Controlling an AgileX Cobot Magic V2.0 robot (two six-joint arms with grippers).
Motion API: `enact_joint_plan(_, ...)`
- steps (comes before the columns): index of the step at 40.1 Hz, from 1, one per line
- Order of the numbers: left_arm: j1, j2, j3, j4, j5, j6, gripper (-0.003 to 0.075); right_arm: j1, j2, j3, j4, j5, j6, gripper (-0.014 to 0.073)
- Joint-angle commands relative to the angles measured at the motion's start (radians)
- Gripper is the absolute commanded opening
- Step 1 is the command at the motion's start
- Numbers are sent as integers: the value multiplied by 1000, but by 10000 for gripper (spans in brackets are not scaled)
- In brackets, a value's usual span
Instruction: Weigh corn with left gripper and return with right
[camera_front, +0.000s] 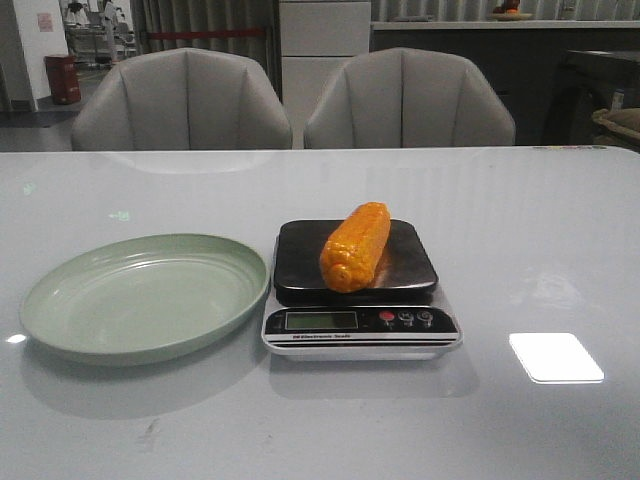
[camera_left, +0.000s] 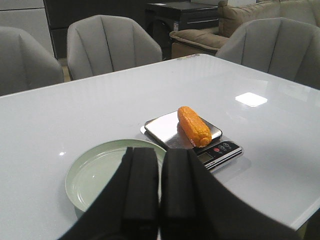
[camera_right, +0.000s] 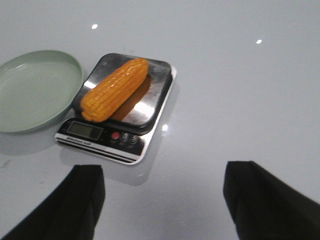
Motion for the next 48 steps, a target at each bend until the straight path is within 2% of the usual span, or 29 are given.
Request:
enact_joint_plan(1,-1,12,-24,3,-83,-3,114,59,117,-100,31,-57,-5,597)
enact_joint_plan(12,-1,12,-24,3,-83,-3,114,186,460,-362,33,-10,84,597)
enact_joint_plan(23,-1,12,-24,3,-83,-3,114,211,755,-639,-2,42,277,597)
enact_joint_plan(35,-1,12,-24,3,-83,-3,114,240,1011,-910,-265,297,624,597)
enact_joint_plan(40,-1,12,-24,3,-83,-3,114,263,1096,-998,-288,365,702,597)
enact_joint_plan(48,-1,12,-24,3,-83,-3,114,269,1195,-1076,-288,473,754,597)
